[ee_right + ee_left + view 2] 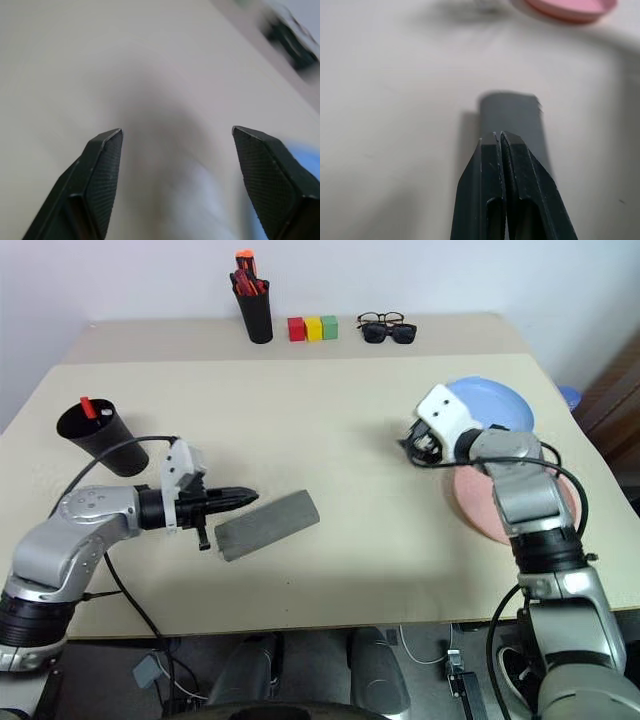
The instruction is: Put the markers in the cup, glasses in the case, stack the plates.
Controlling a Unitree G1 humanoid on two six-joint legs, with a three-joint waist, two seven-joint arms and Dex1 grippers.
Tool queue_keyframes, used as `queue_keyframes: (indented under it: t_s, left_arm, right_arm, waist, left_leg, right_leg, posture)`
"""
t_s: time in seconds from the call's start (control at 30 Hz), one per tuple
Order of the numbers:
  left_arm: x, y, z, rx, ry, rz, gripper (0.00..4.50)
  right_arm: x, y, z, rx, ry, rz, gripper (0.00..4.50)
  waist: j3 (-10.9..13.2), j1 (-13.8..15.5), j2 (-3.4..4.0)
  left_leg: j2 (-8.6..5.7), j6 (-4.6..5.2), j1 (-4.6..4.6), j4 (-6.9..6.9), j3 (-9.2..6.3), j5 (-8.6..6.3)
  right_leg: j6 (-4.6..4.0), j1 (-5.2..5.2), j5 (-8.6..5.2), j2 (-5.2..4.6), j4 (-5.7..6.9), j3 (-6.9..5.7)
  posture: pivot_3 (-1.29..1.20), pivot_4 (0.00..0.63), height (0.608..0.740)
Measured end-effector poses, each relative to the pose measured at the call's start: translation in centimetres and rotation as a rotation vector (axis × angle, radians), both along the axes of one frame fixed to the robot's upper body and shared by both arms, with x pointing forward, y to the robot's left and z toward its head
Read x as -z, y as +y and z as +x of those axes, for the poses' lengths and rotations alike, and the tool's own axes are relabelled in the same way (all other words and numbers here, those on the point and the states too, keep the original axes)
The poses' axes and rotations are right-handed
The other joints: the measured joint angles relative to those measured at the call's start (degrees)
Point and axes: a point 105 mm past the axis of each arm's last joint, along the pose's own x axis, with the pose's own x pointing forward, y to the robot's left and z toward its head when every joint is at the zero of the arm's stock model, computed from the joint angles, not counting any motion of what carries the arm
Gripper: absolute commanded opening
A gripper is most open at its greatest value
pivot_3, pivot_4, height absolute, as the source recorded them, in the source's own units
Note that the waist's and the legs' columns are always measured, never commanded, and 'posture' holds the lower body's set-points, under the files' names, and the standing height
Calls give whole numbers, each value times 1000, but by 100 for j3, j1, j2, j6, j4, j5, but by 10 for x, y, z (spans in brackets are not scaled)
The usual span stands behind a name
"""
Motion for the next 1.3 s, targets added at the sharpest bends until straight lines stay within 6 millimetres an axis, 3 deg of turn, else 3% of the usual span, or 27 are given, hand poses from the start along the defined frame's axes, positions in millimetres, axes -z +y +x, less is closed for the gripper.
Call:
queue_keyframes:
  t_s: [0.17, 0.33, 0.4, 0.57, 0.8, 1.0, 1.1, 1.2, 1.3]
  left_arm:
    - [-3, 9, 1, -64, -16, -26, 64]
    - [2, 7, -2, -89, -15, -44, 64]
    - [1, 7, -3, -100, -23, -46, 0]
    - [2, 5, -5, -121, -28, -53, 0]
    - [5, 4, -2, -163, -31, -76, 0]
    - [6, 4, 5, -184, -25, -93, 0]
    - [3, 1, 9, -171, -28, -97, 0]
    - [4, 0, 16, -154, -21, -100, 0]
    - [2, -11, 24, -107, -30, -100, 0]
  right_arm:
    - [8, -38, 21, 152, 17, -55, 3531]
    - [28, -43, 33, 194, 56, -62, 3531]
    - [41, -42, 33, 196, 85, -56, 2666]
    - [40, -41, 36, 185, 68, -76, 121]
    - [15, -38, 35, 123, -85, -185, 49]
    - [-14, -46, -14, 44, -156, -226, 49]
    - [-10, -46, -51, -8, -75, -222, 49]
    - [7, -49, -103, -71, 92, -226, 49]
    - [18, -50, -135, -92, 219, -207, 930]
  waist:
    - [2, -61, 3]
    - [2, -142, 3]
    - [2, -144, 4]
    - [3, -150, 4]
    - [4, -138, 6]
    - [6, -7, 11]
    - [6, 21, 11]
    - [3, 98, 12]
    - [3, 73, 10]
  left_leg:
    - [0, 1, 2, -4, 3, 0]
    - [0, 1, 2, -3, 3, 0]
    - [0, 1, 2, -3, 2, 0]
    - [0, 1, 4, -3, 3, 0]
    - [0, 1, 2, -4, 2, 0]
    - [-1, 4, -3, -4, 3, -2]
    - [-1, 6, 0, -1, 3, -3]
    - [-1, 11, 1, 6, 15, -7]
    - [-2, 11, 1, 22, 26, -7]
  right_leg:
    - [3, -2, 2, 1, 3, 3]
    - [13, 0, 7, 1, 4, 4]
    - [23, -1, 13, 1, 5, 4]
    - [23, 0, 13, 2, 6, 5]
    - [25, -1, 13, 2, 6, 6]
    - [35, 0, 6, 2, 6, 4]
    - [36, 6, 5, 1, 5, 4]
    - [23, 15, -10, -3, -2, 2]
    - [20, 19, -13, -7, -5, 6]
  posture:
    - [0, 150, 740]
    - [0, 150, 740]
    - [0, 150, 740]
    - [0, 150, 740]
    - [0, 150, 740]
    - [0, 150, 740]
    - [0, 150, 740]
    - [0, 150, 740]
    - [0, 150, 740]
